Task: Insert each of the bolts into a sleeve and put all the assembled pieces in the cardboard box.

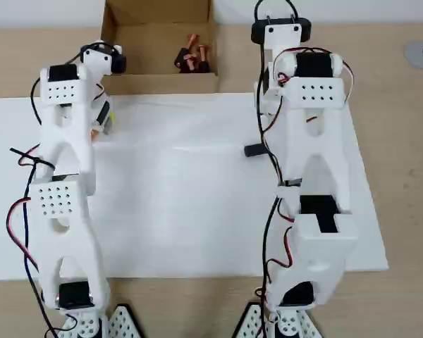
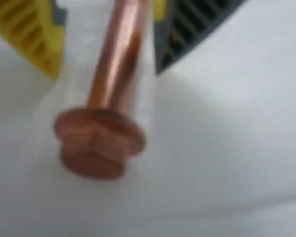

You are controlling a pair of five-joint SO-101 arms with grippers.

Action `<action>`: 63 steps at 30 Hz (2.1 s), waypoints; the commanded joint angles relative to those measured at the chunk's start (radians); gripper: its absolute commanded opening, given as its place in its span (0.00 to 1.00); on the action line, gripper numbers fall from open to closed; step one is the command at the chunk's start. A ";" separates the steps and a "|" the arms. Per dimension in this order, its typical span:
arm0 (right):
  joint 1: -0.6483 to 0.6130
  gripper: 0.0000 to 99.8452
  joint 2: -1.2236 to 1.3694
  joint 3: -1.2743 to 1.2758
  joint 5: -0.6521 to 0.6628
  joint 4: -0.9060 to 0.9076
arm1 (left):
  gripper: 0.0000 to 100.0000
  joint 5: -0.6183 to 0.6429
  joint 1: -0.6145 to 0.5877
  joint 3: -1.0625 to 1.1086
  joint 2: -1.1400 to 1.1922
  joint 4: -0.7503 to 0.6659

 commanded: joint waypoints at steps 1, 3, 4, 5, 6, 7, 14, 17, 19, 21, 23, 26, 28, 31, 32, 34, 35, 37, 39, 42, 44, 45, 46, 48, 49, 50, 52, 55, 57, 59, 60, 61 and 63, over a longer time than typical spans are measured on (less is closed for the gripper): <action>0.016 0.01 -0.013 -0.054 0.008 -0.006 | 0.14 -0.003 -0.008 0.017 -0.013 -0.055; 0.016 0.01 -0.013 -0.054 0.008 -0.003 | 0.14 -0.003 -0.008 0.023 -0.013 -0.074; 0.016 0.01 -0.013 -0.054 0.005 0.003 | 0.14 -0.003 -0.006 0.023 -0.013 -0.078; 0.016 0.01 -0.013 -0.054 0.005 0.006 | 0.14 -0.003 -0.006 0.023 -0.013 -0.078; 0.016 0.01 -0.013 -0.054 0.005 0.006 | 0.14 -0.003 -0.005 0.023 -0.013 -0.078; 0.016 0.01 -0.013 -0.054 0.005 0.006 | 0.14 -0.003 -0.005 0.023 -0.013 -0.078; 0.018 0.01 -0.013 -0.054 0.005 0.006 | 0.02 -0.003 -0.005 0.023 -0.013 -0.078; 0.018 0.01 -0.013 -0.054 0.005 0.006 | 0.01 -0.003 -0.005 0.023 -0.013 -0.078; 0.018 0.01 -0.013 -0.054 0.005 0.006 | 0.01 -0.003 -0.005 0.023 -0.013 -0.077; 0.013 0.01 -0.013 -0.054 0.006 0.008 | 0.01 -0.003 -0.005 0.023 -0.013 -0.074; 0.012 0.01 -0.013 -0.054 0.006 0.008 | 0.01 0.000 -0.005 0.017 -0.018 -0.058; -0.004 0.01 -0.013 -0.067 0.006 0.037 | 0.01 0.003 0.008 -0.023 -0.027 0.021; -0.028 0.01 -0.013 -0.096 0.009 0.087 | 0.01 0.012 0.017 -0.103 -0.041 0.129; -0.085 0.01 -0.008 -0.143 0.112 0.141 | 0.01 0.103 0.028 -0.219 -0.061 0.244; -0.113 0.01 -0.008 -0.156 0.172 0.163 | 0.01 0.157 0.028 -0.238 -0.067 0.249; -0.162 0.01 -0.008 -0.153 0.327 0.193 | 0.01 0.322 0.011 -0.258 -0.097 0.249; -0.176 0.01 -0.013 -0.136 0.405 0.192 | 0.01 0.405 -0.003 -0.250 -0.122 0.250; -0.182 0.02 -0.010 -0.104 0.560 0.192 | 0.01 0.526 -0.034 -0.204 -0.179 0.250; -0.180 0.05 -0.008 -0.076 0.678 0.192 | 0.01 0.600 -0.064 -0.141 -0.240 0.250; -0.173 0.09 -0.007 -0.053 0.807 0.190 | 0.01 0.655 -0.092 -0.060 -0.337 0.250; -0.145 0.09 -0.005 -0.047 0.881 0.172 | 0.01 0.695 -0.104 -0.015 -0.417 0.250; -0.122 0.09 -0.005 -0.054 0.914 0.170 | 0.01 0.721 -0.110 0.011 -0.460 0.250; -0.101 0.09 -0.012 -0.053 0.950 0.175 | 0.01 0.750 -0.114 0.041 -0.509 0.250; -0.065 0.09 -0.007 -0.047 1.057 0.190 | 0.01 0.810 -0.117 0.120 -0.613 0.250; -0.050 0.10 -0.004 -0.039 1.097 0.190 | 0.01 0.836 -0.115 0.172 -0.665 0.250; -0.039 0.10 0.005 -0.028 1.129 0.189 | 0.01 0.862 -0.112 0.227 -0.722 0.249; -0.033 0.10 0.030 -0.008 1.169 0.189 | 0.01 0.916 -0.110 0.362 -0.826 0.249; -0.031 0.15 0.076 0.004 1.218 0.189 | 0.01 0.982 -0.118 0.571 -0.966 0.218; -0.038 0.20 0.110 -0.001 1.237 0.189 | 0.01 1.000 -0.146 0.720 -1.053 0.137; -0.047 0.21 0.139 -0.012 1.257 0.189 | 0.01 1.017 -0.173 0.858 -1.147 0.034; -0.048 0.21 0.151 -0.021 1.263 0.189 | 0.01 1.017 -0.186 0.921 -1.198 -0.012; -0.053 0.21 0.162 -0.027 1.269 0.189 | 0.01 1.016 -0.196 0.987 -1.250 -0.054; -0.056 0.21 0.179 -0.036 1.286 0.189 | 0.01 1.016 -0.198 1.115 -1.357 -0.129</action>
